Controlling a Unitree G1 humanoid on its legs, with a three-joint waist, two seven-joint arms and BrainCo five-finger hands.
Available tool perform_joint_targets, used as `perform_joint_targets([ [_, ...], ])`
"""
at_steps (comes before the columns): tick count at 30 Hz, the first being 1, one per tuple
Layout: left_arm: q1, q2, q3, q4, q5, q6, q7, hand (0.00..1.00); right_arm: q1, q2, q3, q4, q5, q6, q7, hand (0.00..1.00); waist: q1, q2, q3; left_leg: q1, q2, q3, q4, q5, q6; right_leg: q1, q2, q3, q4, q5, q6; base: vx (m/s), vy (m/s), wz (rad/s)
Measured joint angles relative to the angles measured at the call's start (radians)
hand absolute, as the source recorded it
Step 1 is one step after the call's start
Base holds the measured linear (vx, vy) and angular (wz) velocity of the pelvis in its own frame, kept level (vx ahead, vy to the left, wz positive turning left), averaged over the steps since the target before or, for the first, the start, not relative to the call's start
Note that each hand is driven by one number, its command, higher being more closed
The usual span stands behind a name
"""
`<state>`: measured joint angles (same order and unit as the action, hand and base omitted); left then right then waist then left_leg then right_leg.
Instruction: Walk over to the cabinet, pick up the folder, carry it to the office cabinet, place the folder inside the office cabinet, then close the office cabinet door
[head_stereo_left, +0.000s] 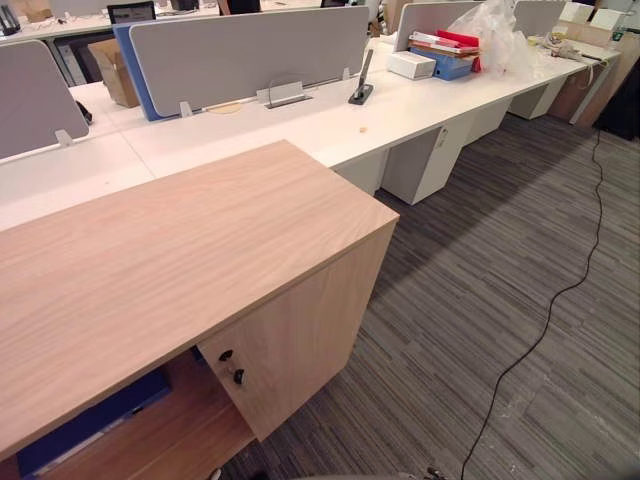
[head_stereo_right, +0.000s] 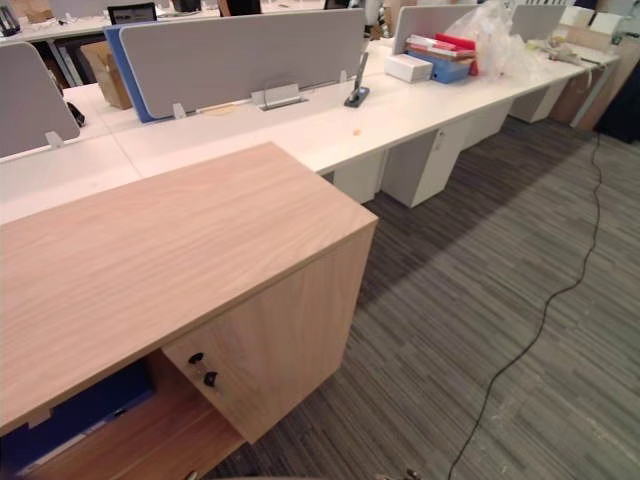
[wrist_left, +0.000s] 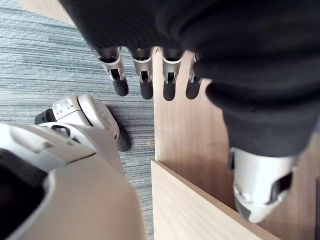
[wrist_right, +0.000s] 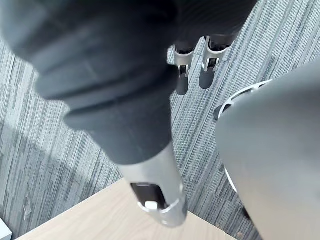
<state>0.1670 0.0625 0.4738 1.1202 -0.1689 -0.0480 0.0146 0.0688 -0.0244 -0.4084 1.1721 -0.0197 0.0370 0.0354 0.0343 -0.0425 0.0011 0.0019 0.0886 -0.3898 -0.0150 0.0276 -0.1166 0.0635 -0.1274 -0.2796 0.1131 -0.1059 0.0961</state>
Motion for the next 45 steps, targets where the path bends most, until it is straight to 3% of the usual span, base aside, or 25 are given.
perform_joint_targets([
  [3, -0.021, 0.015, -0.022, -0.006, -0.007, -0.001, 0.001, 0.00, -0.013, 0.009, 0.010, 0.000, 0.000, 0.000, 0.000, 0.00, 0.001, -0.009, 0.033, -0.019, -0.013, -0.013, 0.047, -0.012, -0.016, 0.024, -0.001, -0.022, -0.004, 0.000, -0.001, 0.00, -0.017, 0.29],
  [5, -0.034, 0.023, -0.022, -0.024, -0.023, -0.001, 0.003, 0.00, -0.030, 0.013, 0.010, 0.000, 0.000, -0.001, 0.000, 0.00, -0.012, -0.020, 0.068, -0.083, -0.043, 0.075, 0.154, -0.017, -0.020, 0.030, -0.012, -0.057, 0.001, -0.002, -0.004, -0.04, 0.002, 0.55],
  [6, -0.039, 0.022, -0.022, -0.035, -0.029, -0.002, 0.003, 0.00, -0.041, 0.014, 0.000, 0.000, 0.000, 0.000, 0.000, 0.00, -0.014, -0.022, 0.088, -0.125, -0.042, 0.198, 0.206, -0.014, -0.005, 0.031, -0.013, -0.082, 0.008, -0.003, -0.009, -0.07, 0.026, 0.59],
  [8, -0.039, 0.019, -0.023, -0.027, -0.028, 0.001, 0.003, 0.00, -0.053, 0.010, -0.007, -0.001, 0.000, -0.001, 0.000, 0.00, -0.007, -0.014, 0.125, -0.145, -0.009, 0.419, 0.250, -0.026, 0.060, 0.029, -0.014, -0.117, 0.028, -0.015, -0.029, -0.18, 0.054, 0.41],
  [10, -0.026, 0.015, -0.036, -0.023, -0.028, 0.002, 0.001, 0.00, -0.049, 0.009, -0.035, -0.001, 0.000, -0.001, -0.001, 0.00, 0.001, -0.013, 0.133, -0.165, 0.014, 0.546, 0.312, -0.055, 0.099, 0.027, -0.016, -0.130, 0.048, -0.027, -0.032, -0.12, 0.052, 0.19],
  [11, -0.021, 0.017, -0.041, -0.020, -0.028, 0.003, 0.001, 0.00, -0.047, 0.009, -0.042, -0.001, 0.002, -0.001, -0.002, 0.00, 0.006, 0.000, 0.134, -0.162, 0.014, 0.554, 0.298, -0.046, 0.097, 0.027, -0.015, -0.132, 0.051, -0.033, -0.025, -0.10, 0.070, 0.24],
  [12, -0.008, 0.021, -0.050, -0.016, -0.025, 0.003, -0.001, 0.00, -0.036, 0.011, -0.048, -0.002, 0.006, -0.001, -0.005, 0.00, 0.007, -0.014, 0.124, -0.123, -0.022, 0.547, 0.179, 0.019, 0.108, 0.022, -0.029, -0.134, 0.042, -0.037, -0.019, -0.05, 0.057, 0.29],
  [14, -0.008, 0.021, -0.055, -0.015, -0.014, 0.003, -0.002, 0.00, -0.024, 0.006, -0.083, -0.010, 0.008, -0.001, -0.006, 0.00, -0.022, -0.008, 0.109, -0.055, -0.066, 0.514, -0.059, 0.122, 0.136, 0.016, -0.033, -0.162, 0.018, -0.036, -0.020, 0.01, 0.051, 0.98],
  [15, -0.015, 0.020, -0.054, -0.014, 0.003, 0.003, -0.003, 0.00, -0.024, 0.005, -0.109, -0.016, 0.009, -0.001, -0.008, 0.00, -0.044, 0.004, 0.116, -0.068, -0.077, 0.494, -0.080, 0.138, 0.137, 0.020, -0.032, -0.184, 0.013, -0.036, -0.021, 0.04, 0.059, 1.26],
  [16, -0.014, 0.016, -0.052, -0.009, 0.007, 0.003, -0.003, 0.00, -0.018, 0.004, -0.123, -0.016, 0.011, 0.000, -0.009, 0.00, -0.044, 0.006, 0.118, -0.070, -0.084, 0.485, -0.080, 0.152, 0.135, 0.026, -0.035, -0.185, 0.012, -0.036, -0.021, 0.02, 0.050, 0.85],
  [26, 0.002, 0.023, -0.056, 0.009, 0.004, 0.005, -0.003, 0.00, -0.011, 0.010, -0.070, -0.019, 0.038, -0.002, -0.009, 0.00, -0.028, -0.008, 0.111, -0.037, -0.160, 0.420, -0.080, 0.136, 0.149, 0.115, -0.073, -0.218, -0.033, -0.032, -0.006, 0.07, 0.031, 0.27],
  [29, -0.002, 0.026, -0.063, 0.007, 0.002, 0.000, -0.003, 0.00, 0.010, 0.001, -0.073, -0.021, 0.034, -0.001, -0.009, 0.00, -0.034, -0.011, 0.116, -0.015, -0.224, 0.317, -0.080, 0.110, 0.180, 0.156, -0.139, -0.296, 0.076, -0.073, 0.035, 0.07, 0.037, 0.78],
  [30, -0.002, 0.014, -0.063, 0.007, 0.002, -0.001, -0.003, 0.00, 0.012, -0.006, -0.073, -0.026, 0.034, 0.000, -0.009, 0.00, -0.038, 0.000, 0.116, -0.012, -0.222, 0.293, -0.080, 0.107, 0.186, 0.139, -0.154, -0.289, 0.145, -0.082, 0.018, 0.11, 0.121, 1.27],
  [31, -0.002, 0.014, -0.072, 0.007, 0.003, -0.002, -0.002, 0.00, 0.020, -0.011, -0.071, -0.051, 0.034, 0.000, -0.009, 0.00, -0.044, 0.013, 0.111, -0.001, -0.217, 0.236, -0.072, 0.114, 0.196, 0.059, -0.177, -0.204, 0.354, -0.075, -0.059, 0.11, 0.120, 1.04],
  [32, -0.003, 0.015, -0.081, 0.007, 0.003, -0.001, -0.002, 0.00, 0.022, -0.011, -0.069, -0.058, 0.034, 0.000, -0.009, 0.00, -0.045, 0.019, 0.109, 0.002, -0.210, 0.222, -0.070, 0.120, 0.204, 0.016, -0.180, -0.136, 0.427, -0.077, -0.076, 0.13, 0.117, 1.14],
  [33, -0.004, 0.025, -0.087, 0.000, 0.003, -0.001, -0.001, 0.00, 0.026, 0.000, -0.060, -0.075, 0.034, 0.000, -0.009, 0.00, -0.039, 0.006, 0.107, 0.003, -0.202, 0.188, -0.066, 0.116, 0.201, -0.033, -0.157, -0.009, 0.467, -0.101, -0.064, 0.09, 0.013, 0.70],
  [36, -0.004, 0.030, -0.073, -0.013, 0.006, -0.001, 0.000, 0.00, 0.024, 0.020, -0.064, -0.080, 0.038, -0.005, -0.008, 0.00, -0.036, -0.010, 0.099, 0.000, -0.181, 0.107, -0.049, 0.107, 0.175, -0.081, -0.095, 0.181, 0.389, -0.126, -0.020, 0.06, -0.086, 0.81],
  [39, -0.002, 0.026, -0.048, -0.024, 0.006, -0.001, 0.000, 0.00, 0.029, 0.031, -0.071, -0.069, 0.038, -0.005, -0.007, 0.00, -0.031, -0.029, 0.083, -0.002, -0.183, 0.049, -0.038, 0.080, 0.163, -0.064, -0.084, 0.193, 0.232, -0.113, 0.012, 0.03, -0.243, 0.72],
  [42, 0.005, 0.034, -0.014, -0.027, -0.004, -0.002, 0.000, 0.00, 0.030, 0.044, -0.075, -0.036, 0.037, -0.002, 0.000, 0.00, -0.020, -0.074, 0.052, -0.015, -0.206, 0.012, -0.049, 0.071, 0.140, -0.047, -0.086, 0.127, 0.105, -0.050, 0.024, 0.05, -0.292, 0.39],
  [45, 0.006, 0.021, 0.015, -0.006, -0.006, -0.003, 0.000, 0.00, 0.027, 0.029, -0.082, -0.023, 0.038, 0.000, 0.000, 0.00, -0.019, -0.050, 0.039, -0.012, -0.151, 0.000, -0.069, 0.071, 0.096, -0.016, -0.040, 0.091, 0.057, -0.053, 0.015, 0.06, -0.284, 0.26],
])
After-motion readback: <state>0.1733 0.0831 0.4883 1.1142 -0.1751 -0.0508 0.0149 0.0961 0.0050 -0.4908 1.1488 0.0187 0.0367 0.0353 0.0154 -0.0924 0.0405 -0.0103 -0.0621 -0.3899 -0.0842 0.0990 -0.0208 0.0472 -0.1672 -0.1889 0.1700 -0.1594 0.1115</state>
